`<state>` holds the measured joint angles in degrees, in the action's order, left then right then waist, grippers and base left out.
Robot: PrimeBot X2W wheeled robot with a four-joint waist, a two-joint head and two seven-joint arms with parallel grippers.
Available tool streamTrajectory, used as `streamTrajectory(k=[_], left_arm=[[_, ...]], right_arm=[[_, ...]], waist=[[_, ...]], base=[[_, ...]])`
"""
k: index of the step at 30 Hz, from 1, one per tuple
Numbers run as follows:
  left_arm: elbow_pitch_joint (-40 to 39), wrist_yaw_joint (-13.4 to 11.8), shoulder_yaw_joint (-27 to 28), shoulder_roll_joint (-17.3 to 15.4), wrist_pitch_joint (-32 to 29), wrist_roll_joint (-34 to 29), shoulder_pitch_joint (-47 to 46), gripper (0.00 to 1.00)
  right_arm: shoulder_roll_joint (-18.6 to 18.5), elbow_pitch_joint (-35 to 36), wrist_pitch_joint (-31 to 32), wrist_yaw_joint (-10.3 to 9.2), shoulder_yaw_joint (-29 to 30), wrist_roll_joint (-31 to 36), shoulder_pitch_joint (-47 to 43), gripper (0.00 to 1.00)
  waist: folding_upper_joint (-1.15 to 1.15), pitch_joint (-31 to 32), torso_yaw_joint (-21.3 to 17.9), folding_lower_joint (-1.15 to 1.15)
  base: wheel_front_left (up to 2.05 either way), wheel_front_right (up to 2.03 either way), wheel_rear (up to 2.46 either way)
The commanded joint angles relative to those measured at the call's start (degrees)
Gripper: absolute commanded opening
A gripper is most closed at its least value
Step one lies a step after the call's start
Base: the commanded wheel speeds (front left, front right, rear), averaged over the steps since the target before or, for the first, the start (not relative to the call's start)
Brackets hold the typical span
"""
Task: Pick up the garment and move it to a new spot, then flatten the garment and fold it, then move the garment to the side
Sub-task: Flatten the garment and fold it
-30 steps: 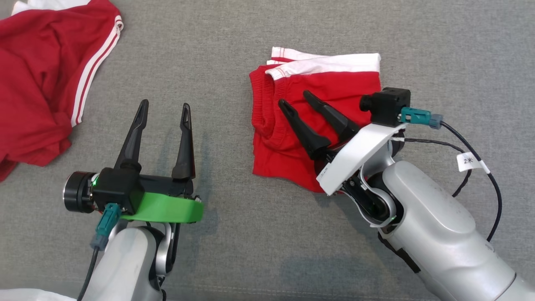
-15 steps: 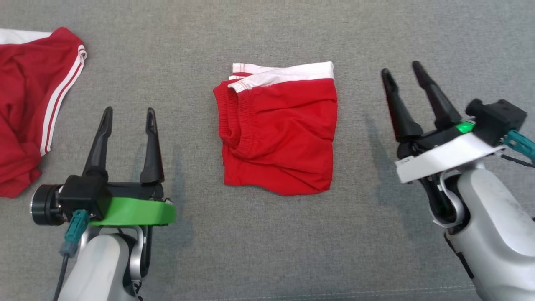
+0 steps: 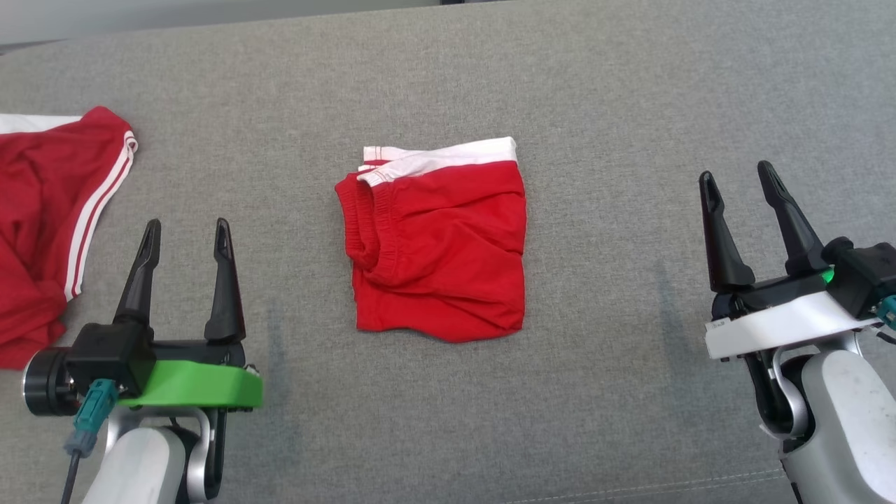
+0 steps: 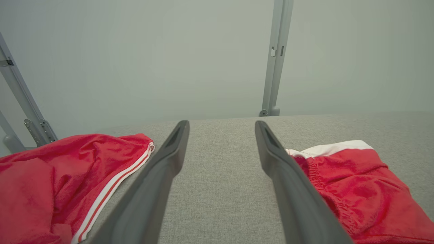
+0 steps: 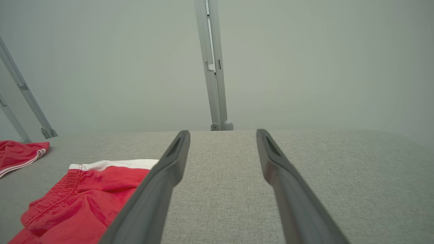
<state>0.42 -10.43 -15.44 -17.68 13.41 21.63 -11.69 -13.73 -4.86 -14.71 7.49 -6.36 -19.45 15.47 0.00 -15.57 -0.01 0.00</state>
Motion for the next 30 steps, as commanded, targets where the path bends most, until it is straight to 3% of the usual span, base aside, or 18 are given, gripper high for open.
streamTrajectory(k=[1,30], left_arm=[[0.0,0.7,0.3,-0.9,-0.1,0.8,1.3,1.00],[-3.2,-0.4,-1.2,-3.7,-3.2,2.3,12.3,1.00]], right_arm=[[0.5,0.6,0.1,0.00,0.4,1.2,-1.5,1.00],[3.1,4.8,4.5,0.00,3.3,3.8,-13.7,1.00]], waist=[[0.00,1.9,-0.3,0.00],[0.00,12.7,-0.8,0.00]], base=[[0.00,0.00,0.00],[0.00,0.00,0.00]])
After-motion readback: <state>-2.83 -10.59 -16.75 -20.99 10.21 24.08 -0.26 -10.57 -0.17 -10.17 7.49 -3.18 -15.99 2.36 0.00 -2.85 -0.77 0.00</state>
